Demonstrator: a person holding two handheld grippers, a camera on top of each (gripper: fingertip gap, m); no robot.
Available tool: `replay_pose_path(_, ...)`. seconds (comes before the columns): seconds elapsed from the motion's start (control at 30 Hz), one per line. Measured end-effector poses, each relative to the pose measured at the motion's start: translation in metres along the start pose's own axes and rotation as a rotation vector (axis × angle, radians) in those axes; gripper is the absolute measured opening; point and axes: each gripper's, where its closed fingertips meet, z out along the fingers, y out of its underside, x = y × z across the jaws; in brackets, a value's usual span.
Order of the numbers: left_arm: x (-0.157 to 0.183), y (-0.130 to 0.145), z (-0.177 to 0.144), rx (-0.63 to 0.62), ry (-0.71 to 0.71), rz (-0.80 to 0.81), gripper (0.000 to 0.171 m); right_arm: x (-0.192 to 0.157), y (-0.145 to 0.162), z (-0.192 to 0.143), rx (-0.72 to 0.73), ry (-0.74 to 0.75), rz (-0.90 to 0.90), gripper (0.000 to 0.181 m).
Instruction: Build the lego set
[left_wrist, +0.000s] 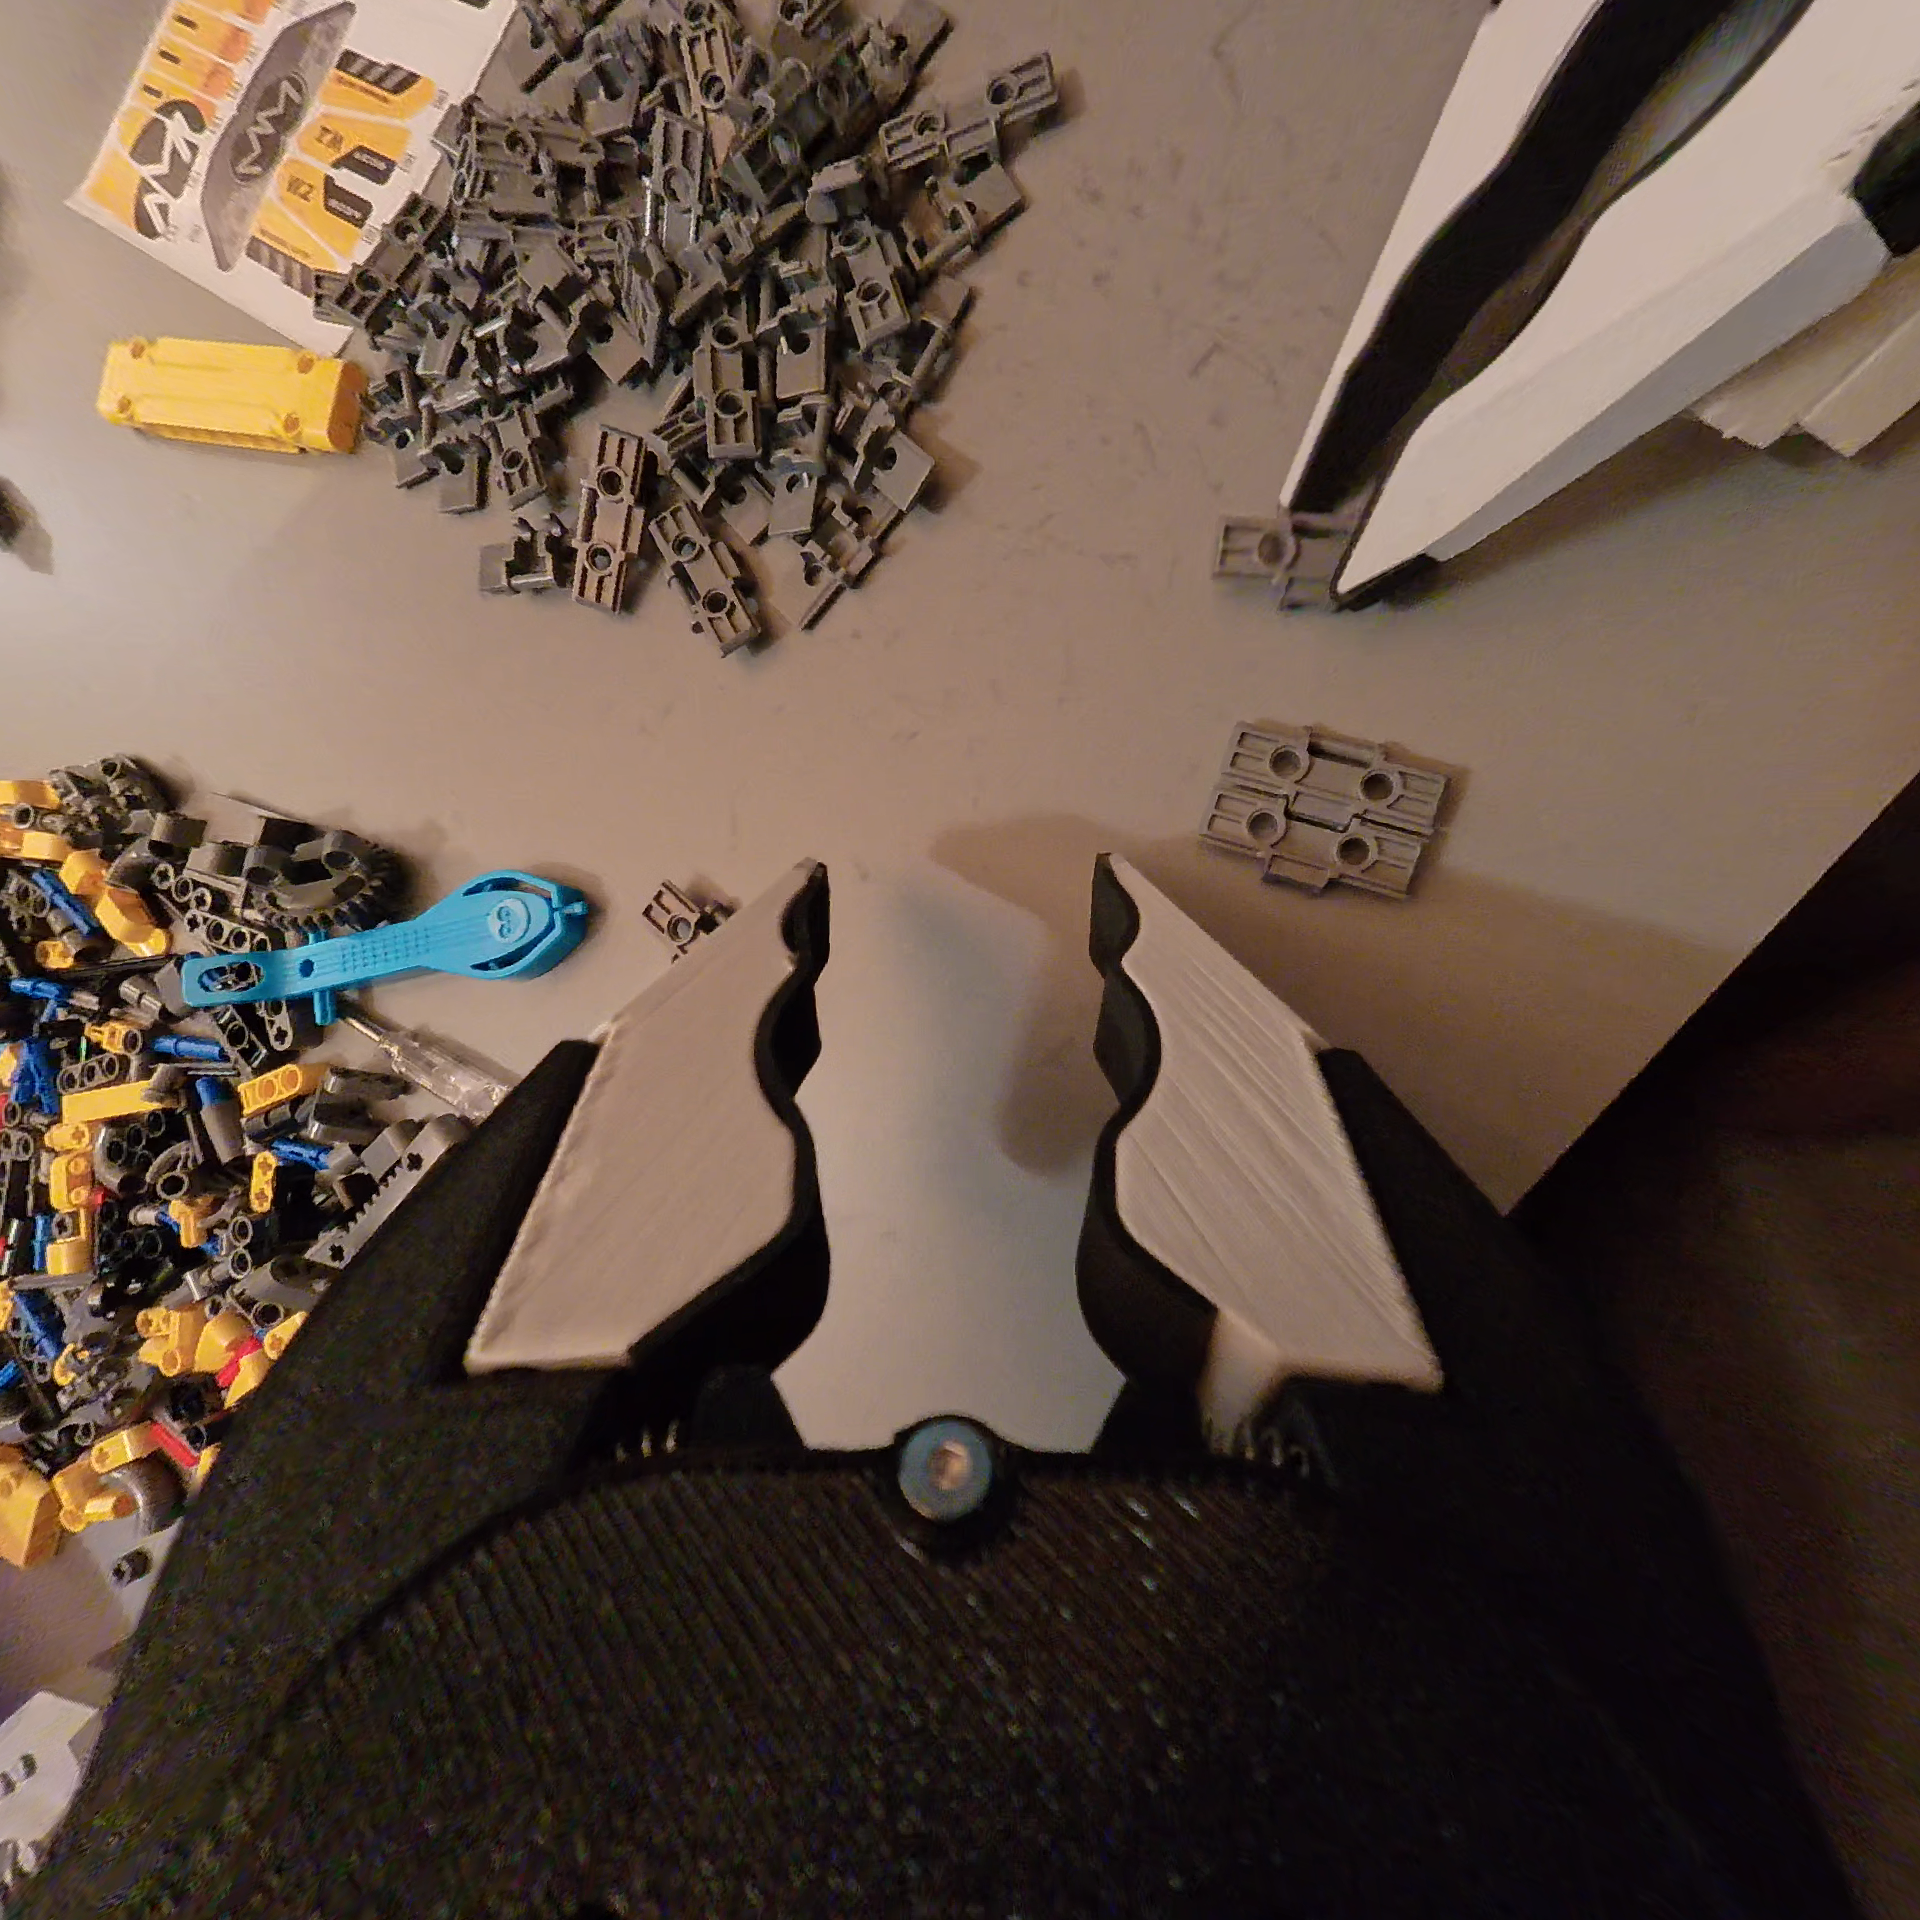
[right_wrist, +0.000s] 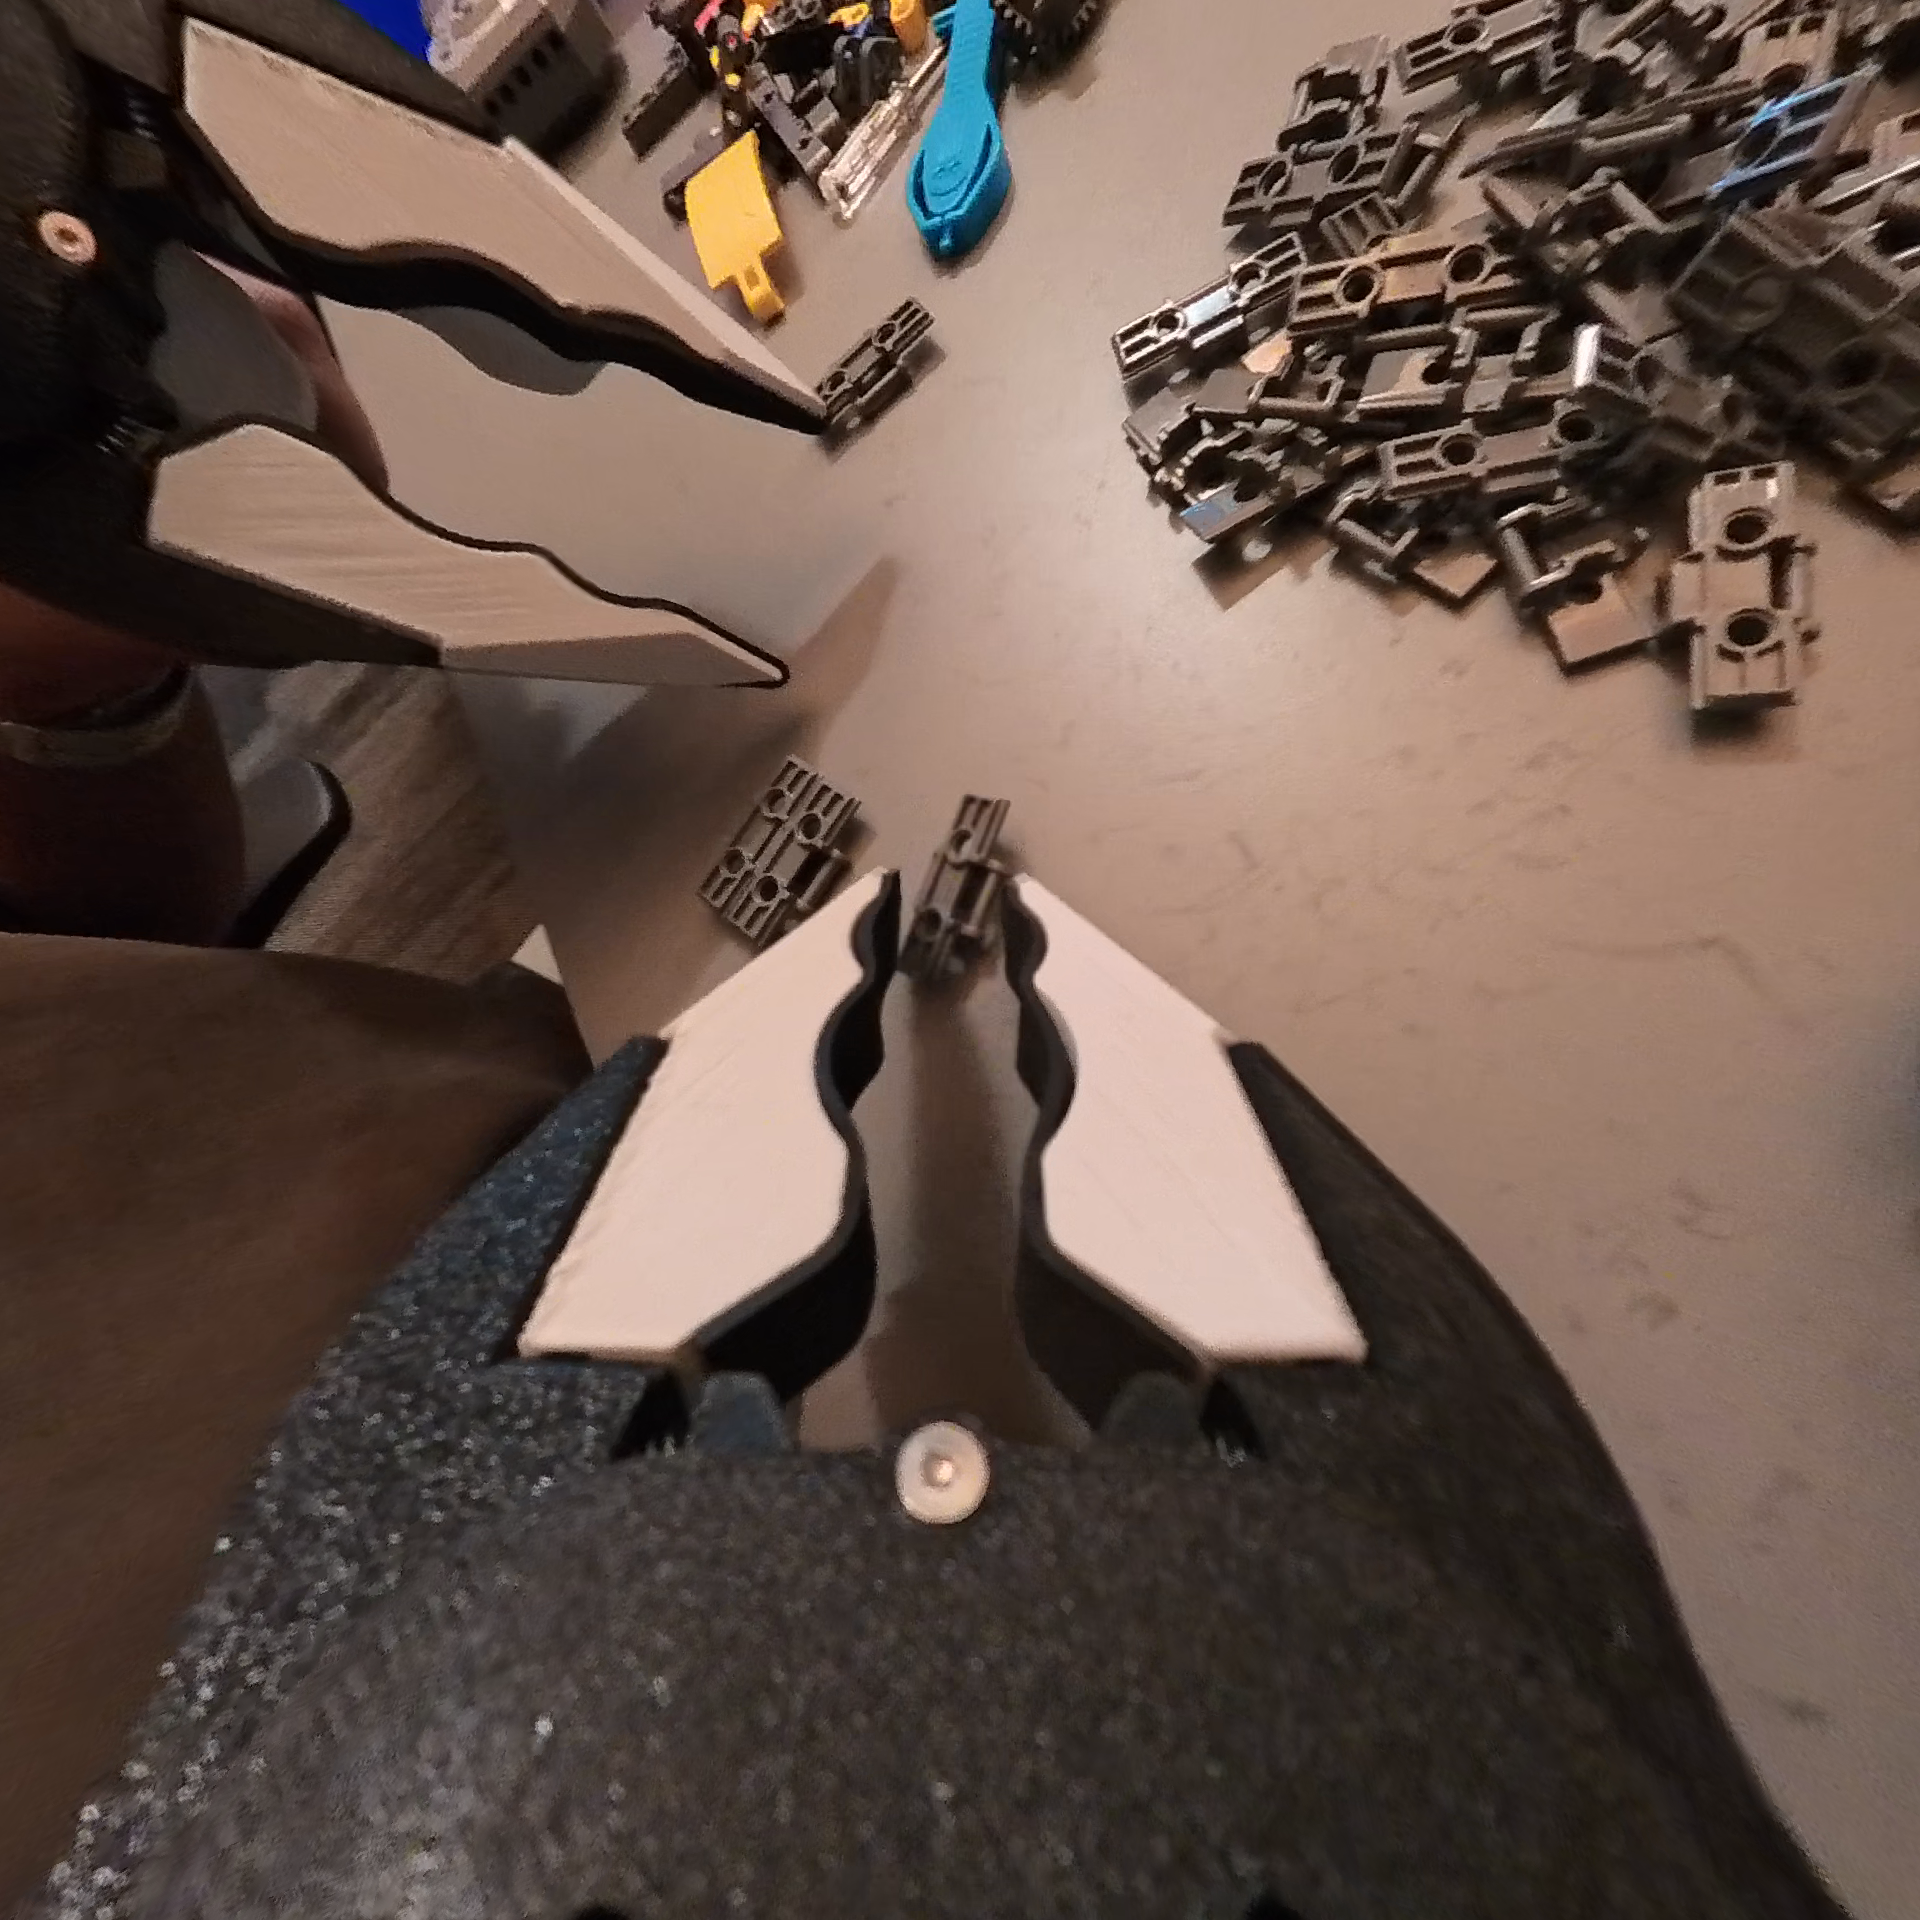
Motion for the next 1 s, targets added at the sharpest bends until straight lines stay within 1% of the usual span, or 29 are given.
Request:
replay_pose_path(0.1,-0.004,0.003,0.001,-0.015,-0.027,0.004,0.049,0.004,-0.006,-0.004,0.03,0.061,-0.057,0.025)
replay_pose_path(0.23,-0.013,0.006,0.003,-0.013,-0.048,-0.014,0.05,0.007,-0.02,-0.017,0.107,0.148,-0.128,0.036)
replay_pose_path(0.33,-0.022,0.01,0.003,-0.018,-0.069,-0.032,0.051,0.001,-0.034,-0.031,0.19,0.192,-0.195,0.043)
replay_pose_path(0.4,-0.028,0.011,0.001,-0.016,-0.091,-0.039,0.051,-0.009,-0.045,-0.042,0.262,0.216,-0.261,0.045)
replay_pose_path(0.47,-0.037,0.013,-0.001,-0.011,-0.13,-0.048,0.05,-0.026,-0.059,-0.052,0.35,0.234,-0.354,0.046)
replay_pose_path(0.57,-0.055,0.015,-0.008,-0.011,-0.241,-0.065,0.038,-0.071,-0.081,-0.06,0.503,0.211,-0.501,0.048)
replay_pose_path(0.63,-0.068,0.018,-0.014,-0.013,-0.321,-0.073,0.034,-0.11,-0.093,-0.056,0.59,0.163,-0.597,0.051)
replay_pose_path(0.7,-0.079,0.021,-0.021,-0.017,-0.377,-0.089,0.03,-0.145,-0.1,-0.045,0.632,0.142,-0.687,0.051)
replay_pose_path(0.73,-0.083,0.022,-0.024,-0.018,-0.4,-0.097,0.029,-0.158,-0.104,-0.037,0.642,0.145,-0.722,0.048)
replay_pose_path(0.77,-0.086,0.023,-0.027,-0.02,-0.418,-0.1,0.024,-0.171,-0.106,-0.03,0.641,0.146,-0.76,0.04)
replay_pose_path(0.83,-0.094,0.025,-0.033,-0.024,-0.468,-0.097,0.015,-0.192,-0.11,-0.017,0.635,0.146,-0.834,0.018)
replay_pose_path(0.9,-0.101,0.027,-0.039,-0.032,-0.521,-0.08,0.006,-0.21,-0.115,-0.015,0.663,0.135,-0.866,0.0)
replay_pose_path(0.93,-0.103,0.029,-0.042,-0.038,-0.548,-0.073,0.002,-0.219,-0.118,-0.015,0.678,0.11,-0.865,0.0)
replay_pose_path(1.0,-0.107,0.031,-0.046,-0.049,-0.584,-0.063,0.0,-0.23,-0.122,-0.013,0.68,0.06,-0.836,0.0)
